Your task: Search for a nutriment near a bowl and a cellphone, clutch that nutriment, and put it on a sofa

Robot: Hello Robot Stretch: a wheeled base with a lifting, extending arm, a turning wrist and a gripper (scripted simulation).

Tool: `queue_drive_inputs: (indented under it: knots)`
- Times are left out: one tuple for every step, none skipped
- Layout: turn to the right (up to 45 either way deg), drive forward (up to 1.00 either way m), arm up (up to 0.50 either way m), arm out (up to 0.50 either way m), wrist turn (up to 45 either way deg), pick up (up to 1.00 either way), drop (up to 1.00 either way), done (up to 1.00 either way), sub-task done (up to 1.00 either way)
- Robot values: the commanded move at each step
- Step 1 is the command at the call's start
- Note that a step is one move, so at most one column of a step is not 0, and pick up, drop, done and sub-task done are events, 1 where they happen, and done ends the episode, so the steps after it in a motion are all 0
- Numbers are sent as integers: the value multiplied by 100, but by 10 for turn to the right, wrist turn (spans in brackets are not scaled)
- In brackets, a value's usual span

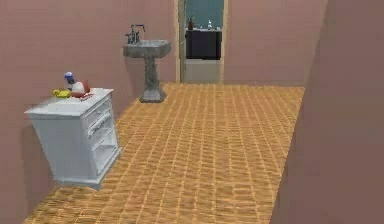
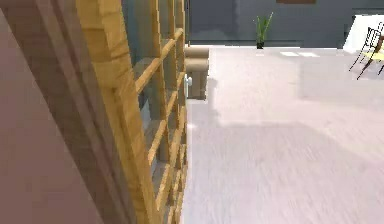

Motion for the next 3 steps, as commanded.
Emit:
queue_drive_inputs:
  knots:
    - [0, 100, 0, 0, 0, 0, 0, 0, 0]
    - [0, 100, 0, 0, 0, 0, 0, 0, 0]
    - [0, 100, 0, 0, 0, 0, 0, 0, 0]
